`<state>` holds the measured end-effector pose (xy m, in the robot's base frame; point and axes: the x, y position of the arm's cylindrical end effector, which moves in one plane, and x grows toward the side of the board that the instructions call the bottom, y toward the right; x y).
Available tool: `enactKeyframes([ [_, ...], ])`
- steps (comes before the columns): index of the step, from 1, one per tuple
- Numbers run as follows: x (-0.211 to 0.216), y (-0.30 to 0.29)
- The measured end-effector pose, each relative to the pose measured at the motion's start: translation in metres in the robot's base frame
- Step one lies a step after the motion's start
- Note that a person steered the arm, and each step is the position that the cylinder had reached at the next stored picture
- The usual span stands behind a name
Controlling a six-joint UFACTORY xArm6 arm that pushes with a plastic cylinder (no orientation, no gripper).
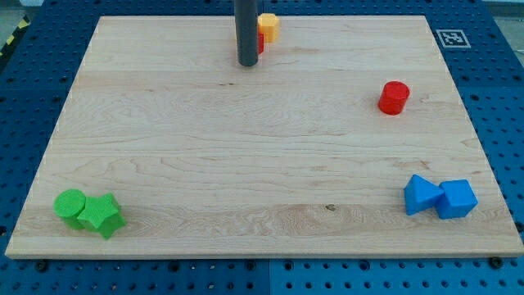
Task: Move your arm at the center left
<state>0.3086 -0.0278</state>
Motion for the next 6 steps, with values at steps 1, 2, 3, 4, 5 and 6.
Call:
enactKeyframes([
  [1,0.012,-0.025],
  [2,0.049,-0.107],
  [3,0.074,-0.185],
  [4,0.101,-0.251],
  [5,0.125,-0.277],
  [6,0.168,-0.277],
])
